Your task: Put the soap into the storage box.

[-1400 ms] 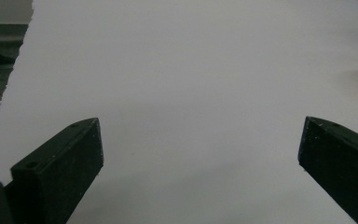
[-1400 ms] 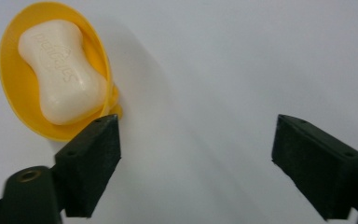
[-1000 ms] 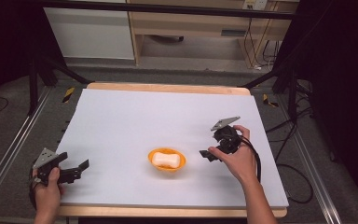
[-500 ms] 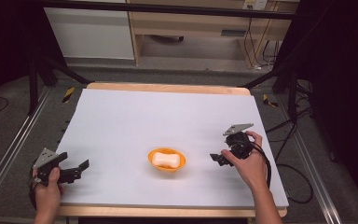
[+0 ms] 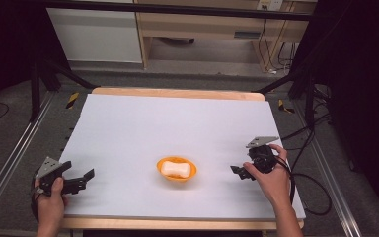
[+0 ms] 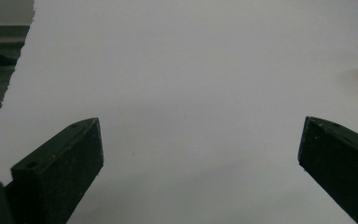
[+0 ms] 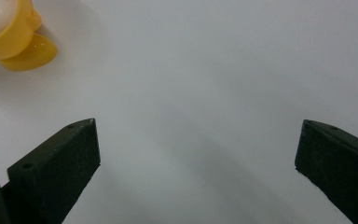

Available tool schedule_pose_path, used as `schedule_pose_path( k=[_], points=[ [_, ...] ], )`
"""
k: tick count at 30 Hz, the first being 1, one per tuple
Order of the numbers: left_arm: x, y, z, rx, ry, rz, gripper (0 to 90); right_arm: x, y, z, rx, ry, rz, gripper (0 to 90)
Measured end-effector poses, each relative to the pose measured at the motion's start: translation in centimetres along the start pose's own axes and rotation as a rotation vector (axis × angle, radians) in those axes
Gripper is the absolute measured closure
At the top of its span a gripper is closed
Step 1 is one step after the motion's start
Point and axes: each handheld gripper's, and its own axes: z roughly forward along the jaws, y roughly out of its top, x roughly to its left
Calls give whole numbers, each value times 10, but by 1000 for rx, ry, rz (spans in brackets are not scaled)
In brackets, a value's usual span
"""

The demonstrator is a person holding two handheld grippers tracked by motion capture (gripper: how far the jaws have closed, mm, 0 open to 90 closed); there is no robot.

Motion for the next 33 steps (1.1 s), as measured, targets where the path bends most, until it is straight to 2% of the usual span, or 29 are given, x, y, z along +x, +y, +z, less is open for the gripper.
schedule_pose_path(
  k=[22, 26, 28, 33],
  points=[
    [0, 0, 0, -1, -1, -2, 0, -25, -52, -11, -4, -28, 93, 5],
    [0, 0, 0, -1, -2, -6, 0, -28, -63, -14, -24, -33, 107, 5],
    [0, 0, 0, -1, -1, -3, 0, -30, -70, -16, -51, -51, 109, 5],
    [0, 0, 0, -2, -1, -5, 0, -33, -89, -19, -100, -51, 166, 5]
  ],
)
